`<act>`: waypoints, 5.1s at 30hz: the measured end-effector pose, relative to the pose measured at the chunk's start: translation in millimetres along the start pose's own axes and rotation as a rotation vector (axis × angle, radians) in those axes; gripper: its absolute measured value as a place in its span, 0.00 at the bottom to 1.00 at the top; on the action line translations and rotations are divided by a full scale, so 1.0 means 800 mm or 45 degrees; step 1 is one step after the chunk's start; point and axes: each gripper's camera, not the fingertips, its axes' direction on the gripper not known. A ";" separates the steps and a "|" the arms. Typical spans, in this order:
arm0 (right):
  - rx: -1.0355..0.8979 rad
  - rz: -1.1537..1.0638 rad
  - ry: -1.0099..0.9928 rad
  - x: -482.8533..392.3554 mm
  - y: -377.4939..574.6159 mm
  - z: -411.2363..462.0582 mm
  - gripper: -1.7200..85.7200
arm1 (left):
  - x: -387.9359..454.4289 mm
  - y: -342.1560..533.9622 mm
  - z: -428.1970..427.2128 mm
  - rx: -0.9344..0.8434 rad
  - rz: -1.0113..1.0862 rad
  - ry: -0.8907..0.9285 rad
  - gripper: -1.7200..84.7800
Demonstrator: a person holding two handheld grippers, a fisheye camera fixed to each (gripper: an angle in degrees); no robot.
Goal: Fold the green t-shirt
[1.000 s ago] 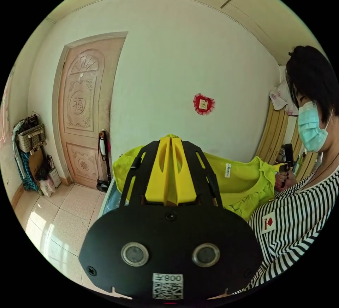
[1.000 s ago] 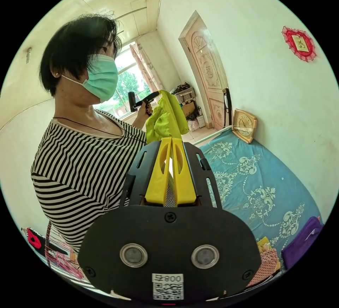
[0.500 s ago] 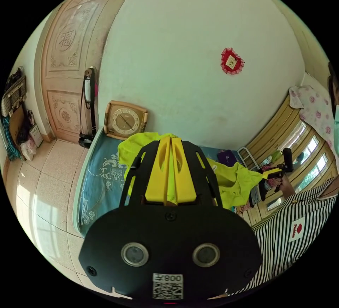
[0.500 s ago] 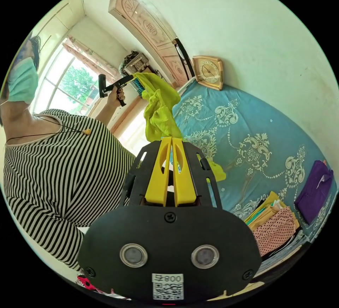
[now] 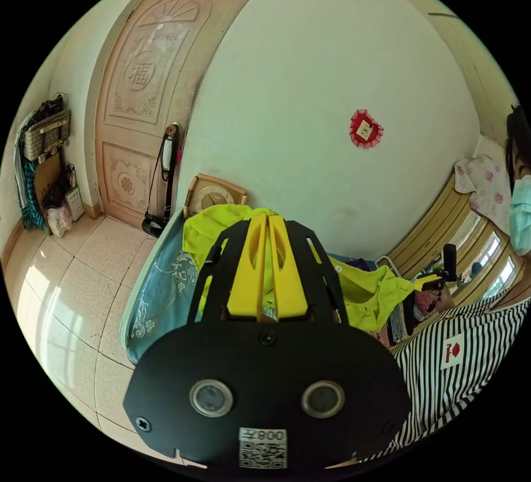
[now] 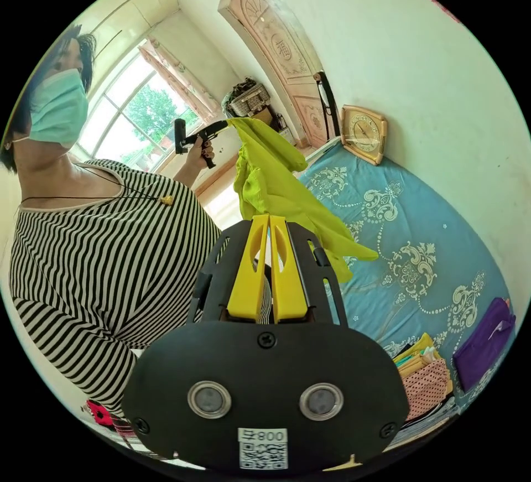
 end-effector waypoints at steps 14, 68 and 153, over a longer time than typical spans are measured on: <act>0.161 -0.302 0.045 -0.036 0.031 -0.070 0.02 | -0.015 -0.049 -0.027 0.165 0.175 -0.045 0.02; -0.059 1.830 0.565 0.751 0.095 0.354 0.06 | -0.773 0.022 0.936 -1.212 -0.462 -0.648 0.04; -0.128 0.744 0.629 0.693 -0.178 0.502 0.05 | -0.773 0.115 0.946 -1.103 0.239 0.006 0.09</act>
